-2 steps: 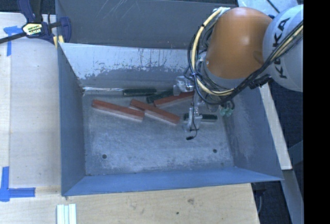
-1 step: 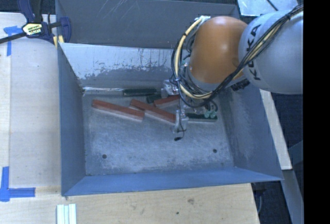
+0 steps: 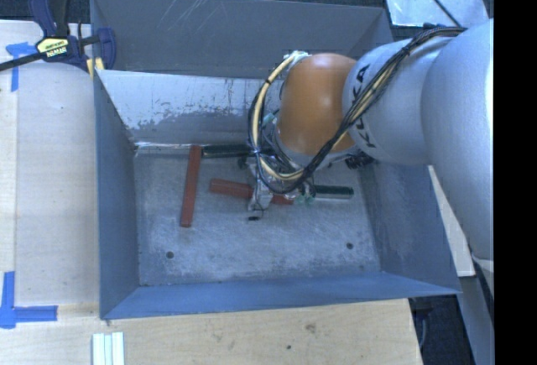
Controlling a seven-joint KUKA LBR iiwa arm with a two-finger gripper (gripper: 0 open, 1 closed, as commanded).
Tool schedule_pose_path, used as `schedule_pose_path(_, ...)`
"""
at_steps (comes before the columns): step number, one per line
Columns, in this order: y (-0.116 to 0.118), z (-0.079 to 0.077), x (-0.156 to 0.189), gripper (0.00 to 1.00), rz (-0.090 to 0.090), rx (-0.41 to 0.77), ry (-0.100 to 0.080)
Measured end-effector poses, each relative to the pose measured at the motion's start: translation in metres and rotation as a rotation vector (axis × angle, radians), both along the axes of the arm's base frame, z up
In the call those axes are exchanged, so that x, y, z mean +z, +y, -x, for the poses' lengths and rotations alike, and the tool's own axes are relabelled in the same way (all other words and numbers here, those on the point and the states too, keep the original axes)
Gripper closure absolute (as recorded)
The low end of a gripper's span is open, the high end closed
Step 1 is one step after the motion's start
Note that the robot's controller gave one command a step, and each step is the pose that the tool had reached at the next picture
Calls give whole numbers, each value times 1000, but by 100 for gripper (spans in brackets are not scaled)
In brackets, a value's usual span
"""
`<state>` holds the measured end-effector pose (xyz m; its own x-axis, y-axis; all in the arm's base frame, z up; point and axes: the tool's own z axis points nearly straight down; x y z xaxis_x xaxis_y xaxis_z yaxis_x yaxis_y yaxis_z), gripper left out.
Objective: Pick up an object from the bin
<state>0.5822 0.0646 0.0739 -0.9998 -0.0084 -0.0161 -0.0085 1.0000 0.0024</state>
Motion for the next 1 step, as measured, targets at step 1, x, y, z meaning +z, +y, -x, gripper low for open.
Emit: schedule_pose_path(1, 0, 0, 0, 100, 0, 0, 0)
